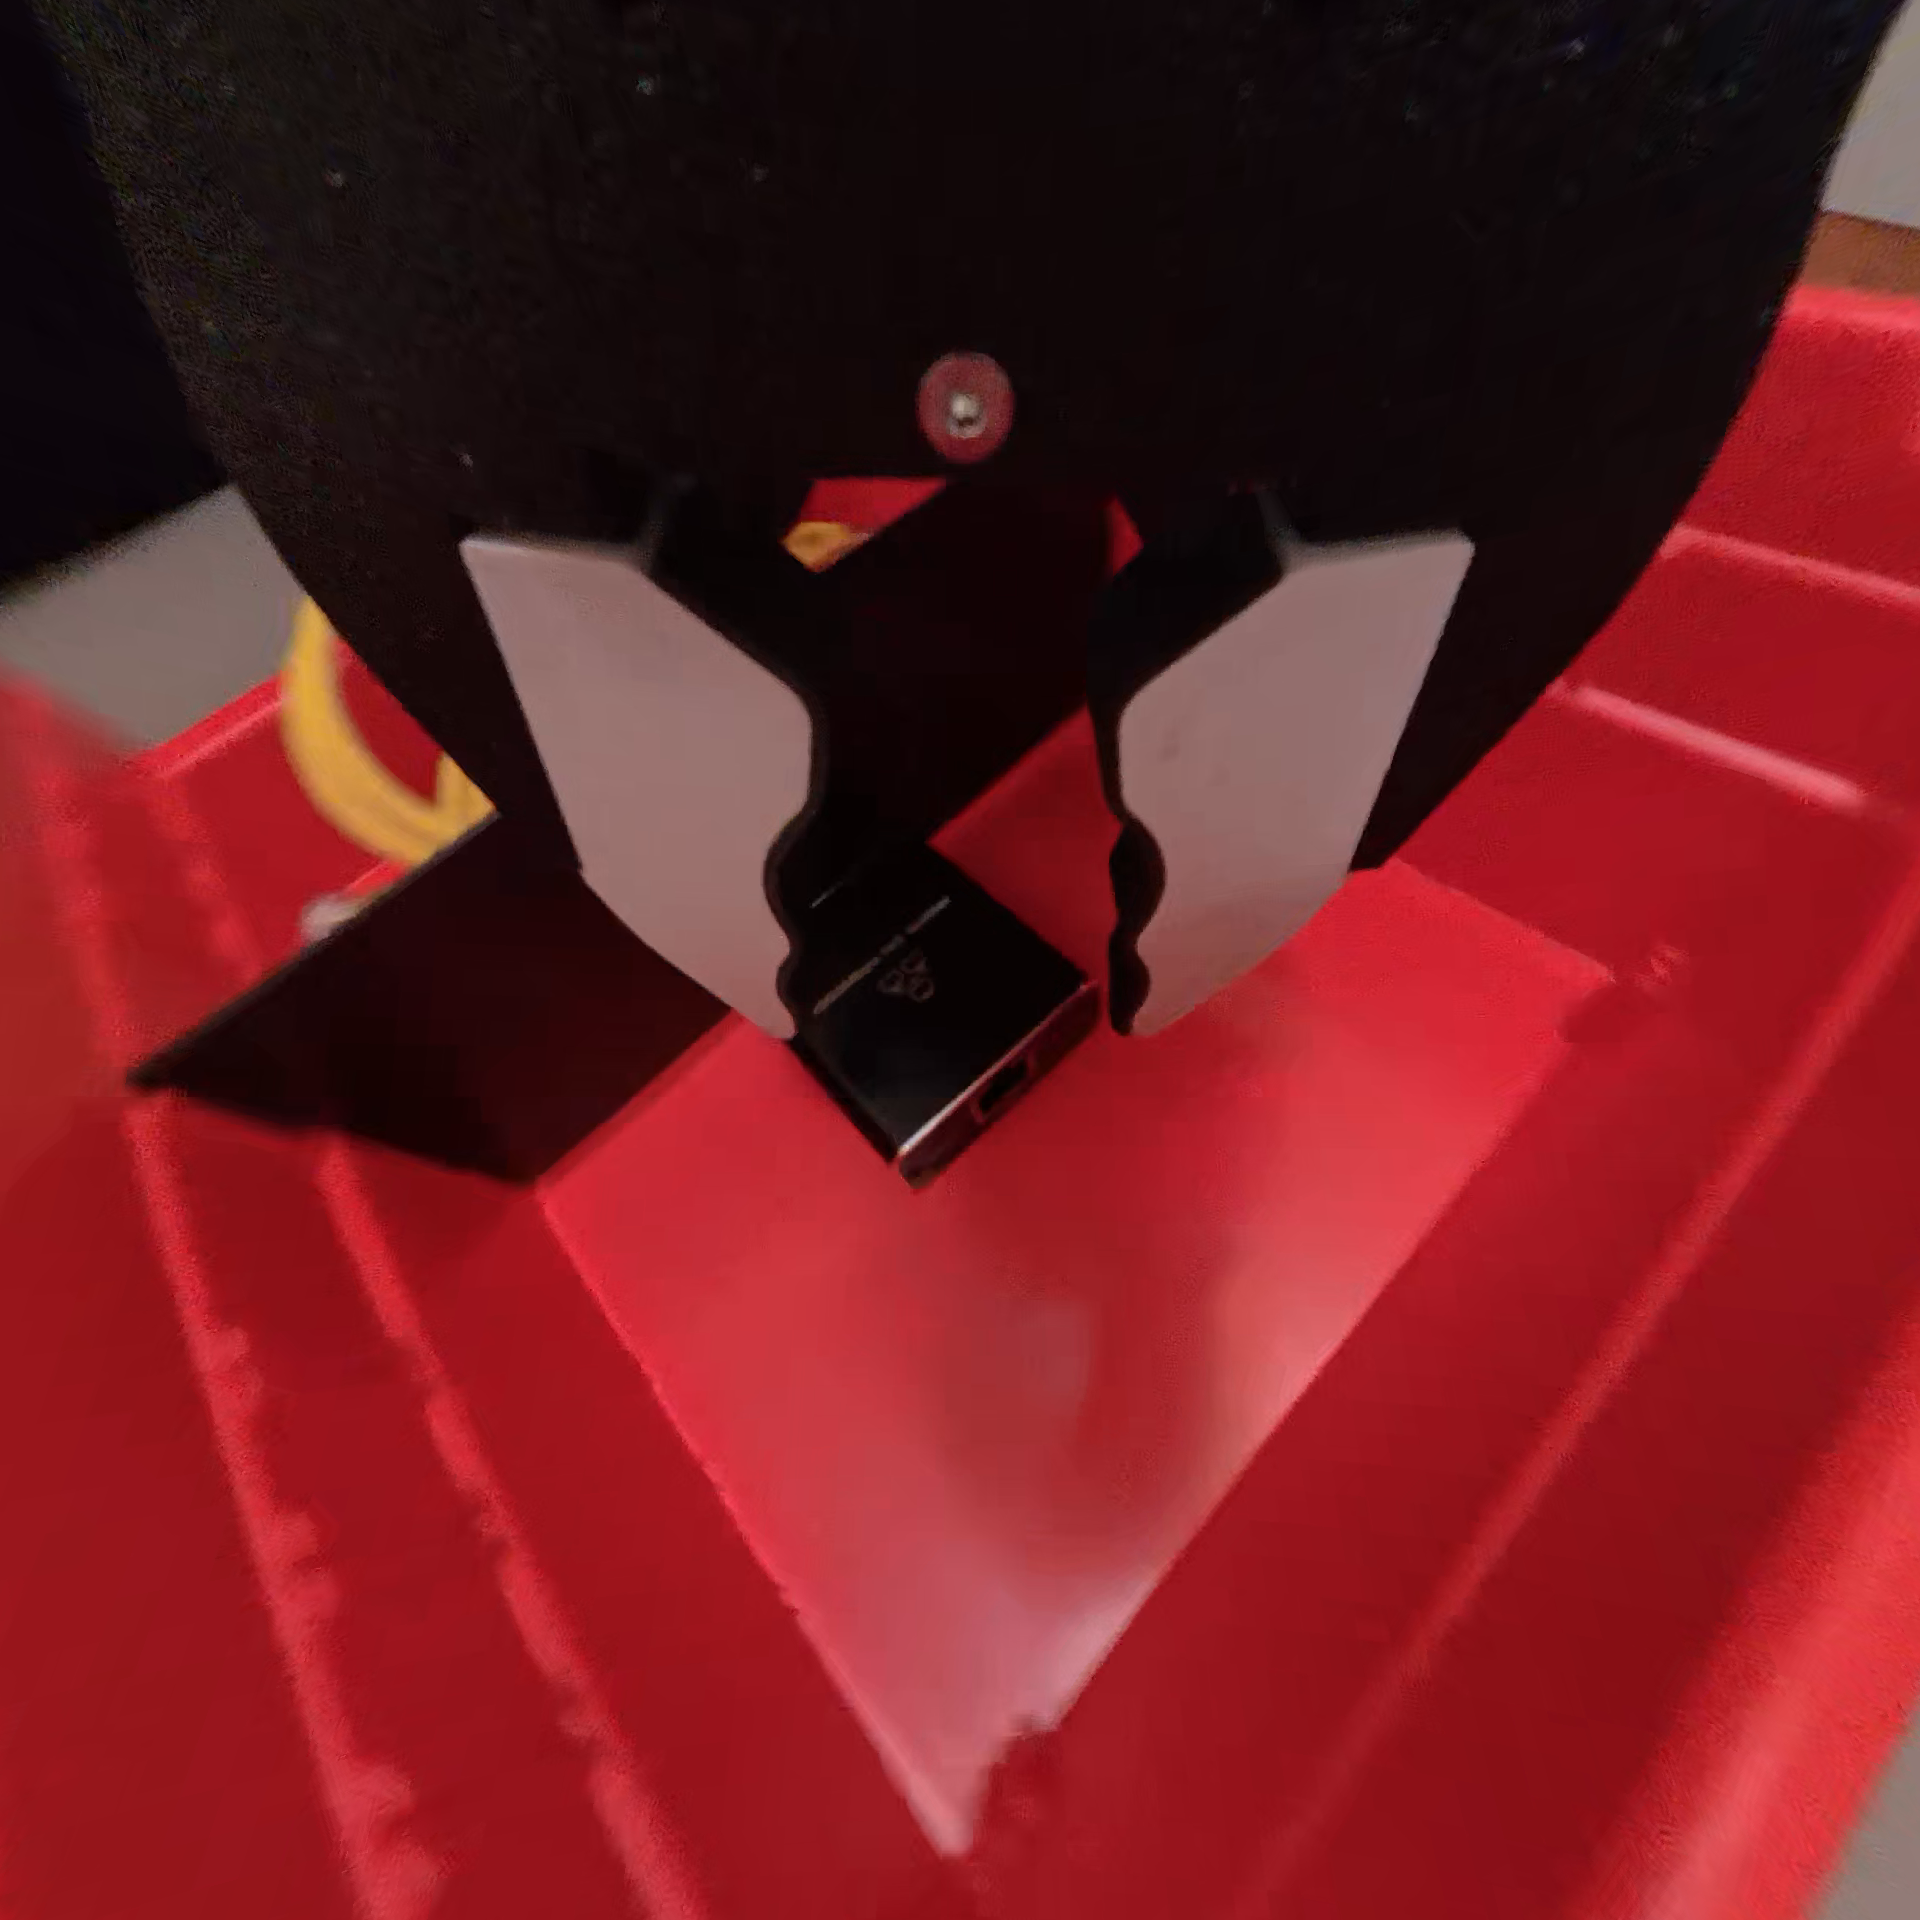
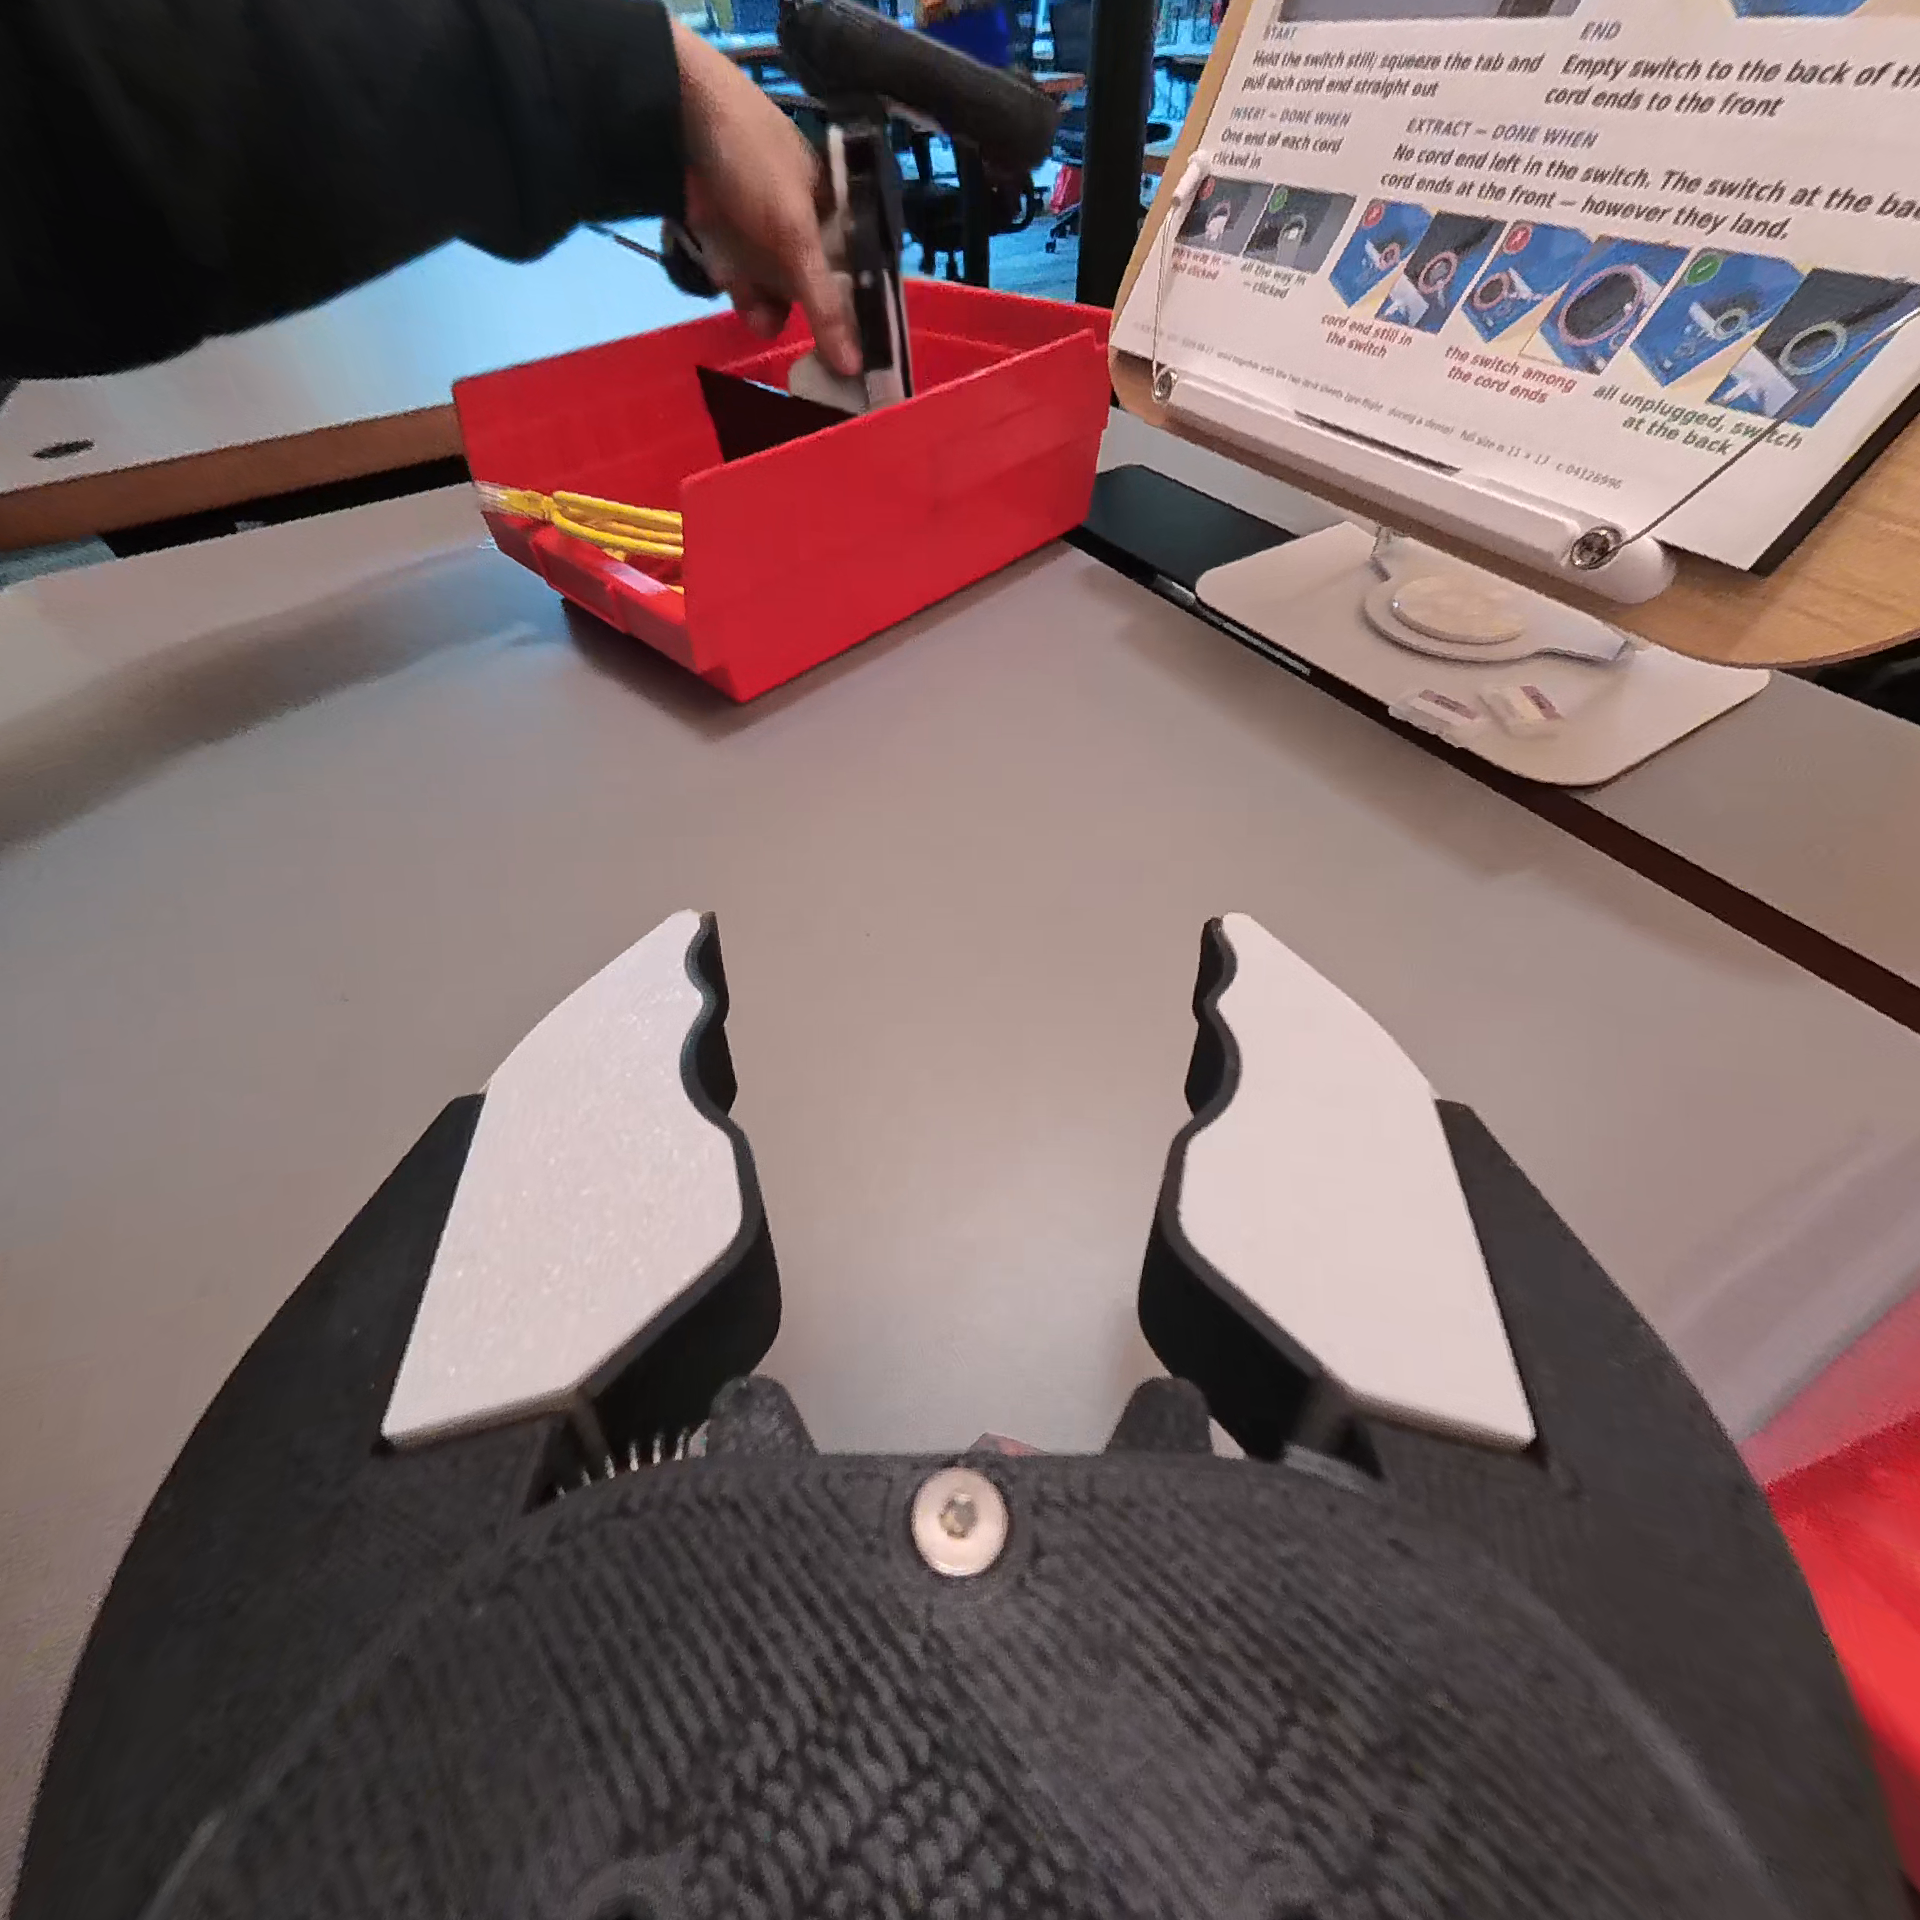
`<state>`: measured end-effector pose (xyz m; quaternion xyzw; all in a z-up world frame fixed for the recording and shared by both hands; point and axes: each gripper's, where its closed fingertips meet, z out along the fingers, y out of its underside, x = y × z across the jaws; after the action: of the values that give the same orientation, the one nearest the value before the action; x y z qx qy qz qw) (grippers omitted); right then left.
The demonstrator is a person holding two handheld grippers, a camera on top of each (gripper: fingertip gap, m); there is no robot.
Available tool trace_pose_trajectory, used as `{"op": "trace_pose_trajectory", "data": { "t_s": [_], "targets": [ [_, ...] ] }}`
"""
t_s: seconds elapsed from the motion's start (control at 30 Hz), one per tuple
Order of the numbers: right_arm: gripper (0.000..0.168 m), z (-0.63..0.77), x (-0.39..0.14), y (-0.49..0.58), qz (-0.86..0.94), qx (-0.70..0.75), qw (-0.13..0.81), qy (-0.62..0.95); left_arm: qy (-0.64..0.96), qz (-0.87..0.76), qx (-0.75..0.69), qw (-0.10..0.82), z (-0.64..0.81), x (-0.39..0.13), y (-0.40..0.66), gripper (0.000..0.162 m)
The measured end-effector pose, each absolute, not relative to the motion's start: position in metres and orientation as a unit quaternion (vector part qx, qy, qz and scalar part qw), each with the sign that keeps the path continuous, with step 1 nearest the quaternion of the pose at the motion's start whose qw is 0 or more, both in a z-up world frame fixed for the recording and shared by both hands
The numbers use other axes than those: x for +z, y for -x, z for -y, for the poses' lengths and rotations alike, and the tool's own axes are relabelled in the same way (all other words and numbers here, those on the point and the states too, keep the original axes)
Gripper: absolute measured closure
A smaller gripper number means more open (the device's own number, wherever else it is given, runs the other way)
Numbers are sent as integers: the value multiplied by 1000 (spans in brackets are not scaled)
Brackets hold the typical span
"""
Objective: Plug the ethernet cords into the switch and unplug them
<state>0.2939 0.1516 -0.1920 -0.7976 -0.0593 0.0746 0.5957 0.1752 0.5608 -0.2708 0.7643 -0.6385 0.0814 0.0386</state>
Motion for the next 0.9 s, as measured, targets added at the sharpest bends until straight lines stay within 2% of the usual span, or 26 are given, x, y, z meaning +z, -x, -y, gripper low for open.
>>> {"op": "trace_pose_trajectory", "data": {
  "t_s": [0.07,0.2,0.3,0.53,0.7,0.8,0.9],
  "targets": [
    [82,-152,-190,-293,58,79,599,795,-827,554,75,51,-561,-272,-177,103],
    [82,-152,-190,-291,67,74,598,795,-851,520,21,62,-569,-284,-167,91],
    [84,-151,-186,-292,66,69,600,795,-865,490,50,96,-559,-287,-173,101],
    [85,-152,-178,-287,76,73,609,786,-865,495,-17,86,-557,-299,-173,99],
    [88,-153,-175,-287,77,70,615,782,-835,550,-18,29,-565,-299,-180,98],
    [88,-154,-177,-292,70,54,608,789,-818,572,-19,-59,-582,-283,-189,99],
    [88,-154,-169,-291,65,54,616,783,-770,618,12,-156,-591,-242,-206,99]
  ]
}}
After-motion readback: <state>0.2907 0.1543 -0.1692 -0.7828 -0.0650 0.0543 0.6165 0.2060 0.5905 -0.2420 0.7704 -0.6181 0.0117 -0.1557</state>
